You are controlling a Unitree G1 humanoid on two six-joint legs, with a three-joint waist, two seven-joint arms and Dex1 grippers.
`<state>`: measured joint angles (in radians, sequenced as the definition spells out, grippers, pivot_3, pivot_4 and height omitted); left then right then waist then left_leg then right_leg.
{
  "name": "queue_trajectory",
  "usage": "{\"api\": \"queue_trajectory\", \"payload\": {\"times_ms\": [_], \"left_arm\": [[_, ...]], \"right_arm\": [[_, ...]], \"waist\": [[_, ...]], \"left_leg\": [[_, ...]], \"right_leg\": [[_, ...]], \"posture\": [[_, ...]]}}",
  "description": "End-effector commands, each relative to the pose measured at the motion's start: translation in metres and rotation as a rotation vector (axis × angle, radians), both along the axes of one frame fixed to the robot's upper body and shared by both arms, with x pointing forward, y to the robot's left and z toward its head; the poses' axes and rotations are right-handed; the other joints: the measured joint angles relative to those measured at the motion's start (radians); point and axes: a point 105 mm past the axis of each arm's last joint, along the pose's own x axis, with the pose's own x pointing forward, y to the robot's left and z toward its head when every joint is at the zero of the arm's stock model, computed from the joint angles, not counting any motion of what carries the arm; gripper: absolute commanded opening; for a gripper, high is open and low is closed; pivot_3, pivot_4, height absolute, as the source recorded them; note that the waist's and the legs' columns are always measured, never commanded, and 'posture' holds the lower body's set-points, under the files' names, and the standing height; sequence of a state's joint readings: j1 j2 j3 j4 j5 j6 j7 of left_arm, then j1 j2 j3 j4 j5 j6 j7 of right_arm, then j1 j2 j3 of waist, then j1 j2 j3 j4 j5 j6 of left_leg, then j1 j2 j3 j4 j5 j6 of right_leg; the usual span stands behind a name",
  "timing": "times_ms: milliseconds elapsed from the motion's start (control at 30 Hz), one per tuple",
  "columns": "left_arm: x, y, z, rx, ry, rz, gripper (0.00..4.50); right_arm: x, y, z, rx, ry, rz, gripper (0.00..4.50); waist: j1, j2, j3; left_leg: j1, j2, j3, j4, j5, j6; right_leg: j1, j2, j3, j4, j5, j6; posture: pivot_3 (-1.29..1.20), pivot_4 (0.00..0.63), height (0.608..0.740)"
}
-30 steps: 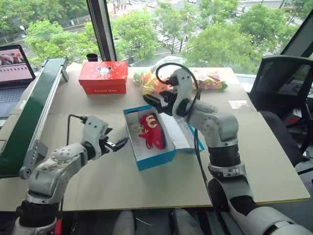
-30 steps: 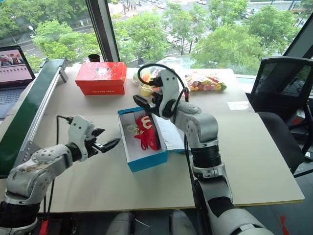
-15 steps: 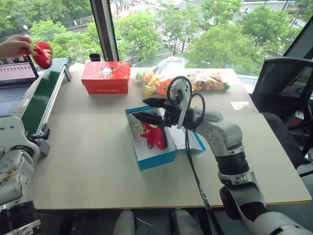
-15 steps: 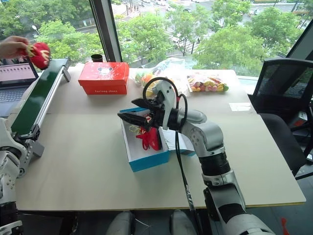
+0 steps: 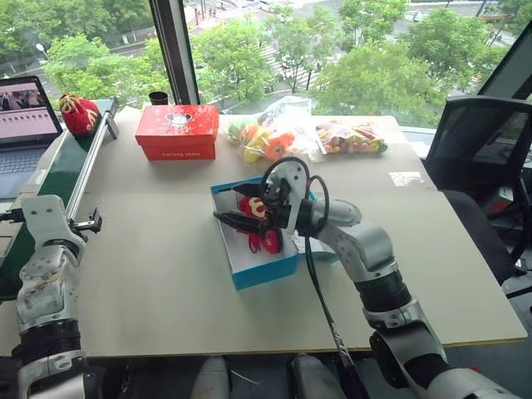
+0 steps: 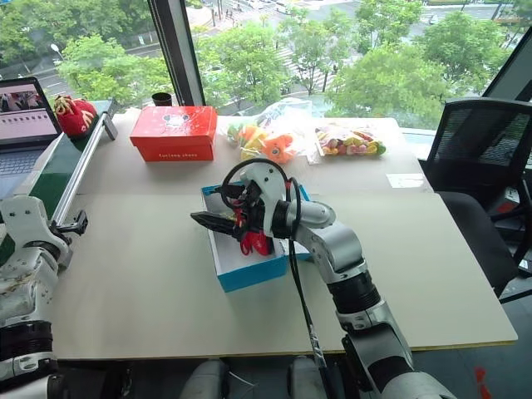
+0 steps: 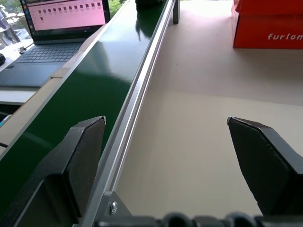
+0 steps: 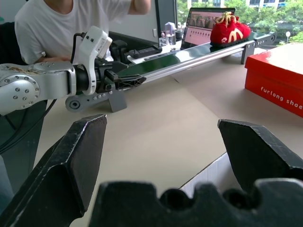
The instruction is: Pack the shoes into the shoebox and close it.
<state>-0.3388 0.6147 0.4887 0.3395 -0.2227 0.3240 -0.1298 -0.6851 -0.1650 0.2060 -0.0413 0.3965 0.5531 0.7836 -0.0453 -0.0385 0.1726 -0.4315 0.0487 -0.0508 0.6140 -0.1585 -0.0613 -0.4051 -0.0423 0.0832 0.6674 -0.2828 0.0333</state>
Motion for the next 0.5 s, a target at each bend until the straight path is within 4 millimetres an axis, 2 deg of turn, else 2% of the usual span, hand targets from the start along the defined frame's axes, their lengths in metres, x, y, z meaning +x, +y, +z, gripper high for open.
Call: {"api": "queue_trajectory", "payload": {"times_ms": [33,367,500], "left_arm": [[-0.002,0.02,0.026,0.075,-0.061,0.026,4.37],[0.004,0.047,0.049,0.074,-0.162,0.029,4.37],[0.004,0.058,0.052,0.053,-0.163,0.052,4.37]], "right_arm": [[-0.01,-0.002,0.017,0.05,-0.057,0.022,4.47],[-0.008,-0.008,0.014,0.041,-0.066,-0.001,4.47],[-0.007,-0.008,0.012,0.027,-0.066,-0.011,4.47]], "waist": [[0.0,0.0,0.0],[0.003,0.0,0.0],[0.002,0.0,0.0]], "left_leg": [[0.0,0.0,0.0,0.0,0.0,0.0],[0.0,0.0,0.0,0.0,0.0,0.0],[0.0,0.0,0.0,0.0,0.0,0.0]], "right_leg": [[0.0,0.0,0.0,0.0,0.0,0.0],[0.0,0.0,-0.001,0.0,0.0,0.0],[0.0,0.0,-0.001,0.0,0.0,0.0]], "posture": [[0.0,0.15,0.734],[0.0,0.15,0.734],[0.0,0.15,0.734]]}}
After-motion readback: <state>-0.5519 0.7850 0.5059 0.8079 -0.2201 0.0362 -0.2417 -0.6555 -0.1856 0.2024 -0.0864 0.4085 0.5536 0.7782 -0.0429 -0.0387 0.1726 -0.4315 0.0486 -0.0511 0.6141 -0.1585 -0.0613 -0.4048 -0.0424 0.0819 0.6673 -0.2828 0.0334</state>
